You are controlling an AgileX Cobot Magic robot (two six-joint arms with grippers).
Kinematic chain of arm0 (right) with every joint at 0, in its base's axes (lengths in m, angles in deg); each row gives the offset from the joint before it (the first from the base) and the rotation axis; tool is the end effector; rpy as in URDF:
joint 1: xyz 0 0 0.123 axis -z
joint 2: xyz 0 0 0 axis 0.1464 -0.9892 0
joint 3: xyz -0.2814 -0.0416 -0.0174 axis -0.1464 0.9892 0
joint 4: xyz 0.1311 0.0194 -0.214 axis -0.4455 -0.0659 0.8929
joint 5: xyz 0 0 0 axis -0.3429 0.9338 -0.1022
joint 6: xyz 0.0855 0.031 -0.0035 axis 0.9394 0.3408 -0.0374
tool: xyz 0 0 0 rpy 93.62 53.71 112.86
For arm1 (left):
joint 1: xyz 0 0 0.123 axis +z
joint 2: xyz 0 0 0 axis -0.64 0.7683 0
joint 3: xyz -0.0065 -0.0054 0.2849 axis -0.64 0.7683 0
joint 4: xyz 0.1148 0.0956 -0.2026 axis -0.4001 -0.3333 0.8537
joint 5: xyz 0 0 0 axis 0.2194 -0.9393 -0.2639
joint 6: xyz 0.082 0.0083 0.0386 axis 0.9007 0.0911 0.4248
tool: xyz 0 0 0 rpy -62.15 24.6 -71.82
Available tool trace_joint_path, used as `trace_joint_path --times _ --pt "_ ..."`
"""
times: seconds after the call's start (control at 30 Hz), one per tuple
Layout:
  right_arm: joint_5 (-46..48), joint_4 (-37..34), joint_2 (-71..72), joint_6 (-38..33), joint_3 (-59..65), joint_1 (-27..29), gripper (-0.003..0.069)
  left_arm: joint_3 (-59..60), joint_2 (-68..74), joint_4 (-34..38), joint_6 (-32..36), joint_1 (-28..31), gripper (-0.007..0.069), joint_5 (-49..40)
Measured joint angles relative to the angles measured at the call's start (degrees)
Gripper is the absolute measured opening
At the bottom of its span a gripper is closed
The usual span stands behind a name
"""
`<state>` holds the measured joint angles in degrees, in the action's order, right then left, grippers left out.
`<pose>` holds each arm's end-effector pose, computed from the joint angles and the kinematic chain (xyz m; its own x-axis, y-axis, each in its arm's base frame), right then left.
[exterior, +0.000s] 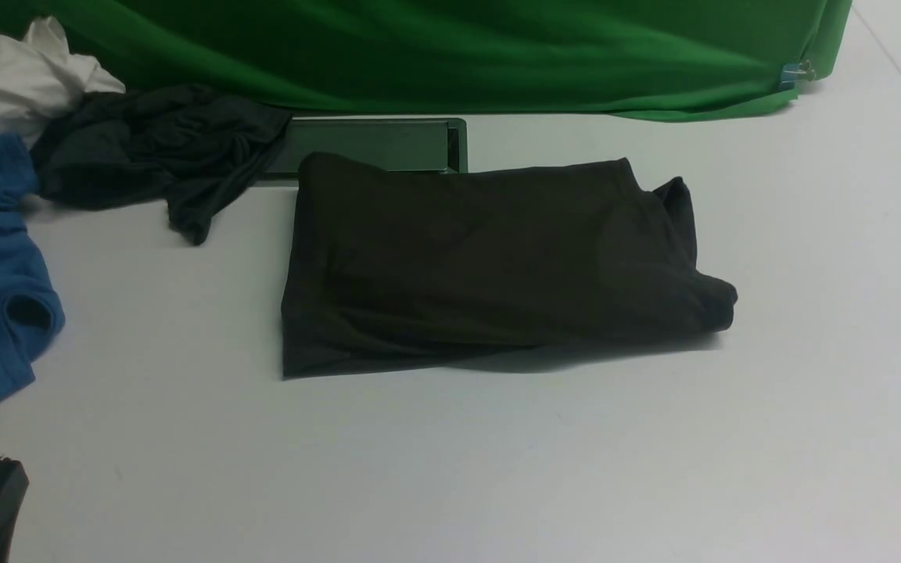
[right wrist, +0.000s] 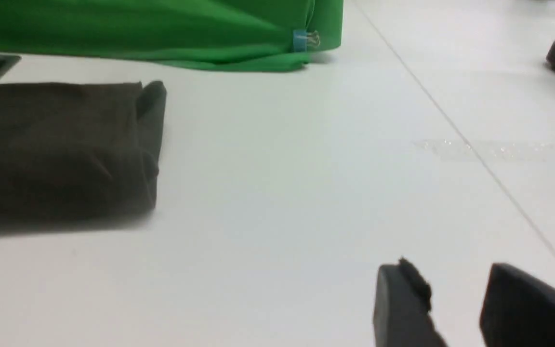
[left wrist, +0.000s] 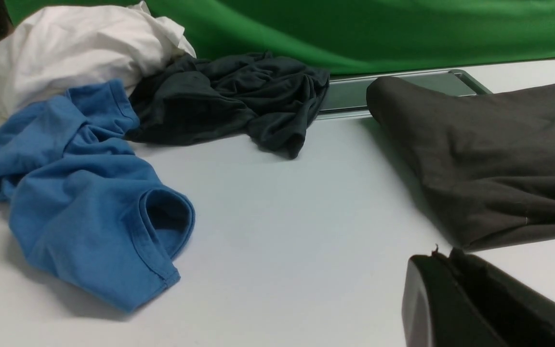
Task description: Fold a long-sleeved shirt on a white desktop.
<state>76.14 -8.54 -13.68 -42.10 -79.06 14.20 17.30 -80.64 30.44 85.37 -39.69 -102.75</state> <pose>0.0577 -0.0076 0.1853 -0.2200 -0.0552 -0.9739 0.1035 0.9914 -0.0795 0.0553 0.0001 0.1883 -0.1668 0.1009 -0.9808 0.0150 0.9949 0.0998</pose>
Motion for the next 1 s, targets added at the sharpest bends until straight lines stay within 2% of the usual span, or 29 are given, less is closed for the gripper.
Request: trace_joint_path --times 1.0 --pt "-1.6 0.0 1.4 0.0 0.0 0.0 0.0239 0.0 0.0 0.0 0.0 0.0 0.0017 0.0"
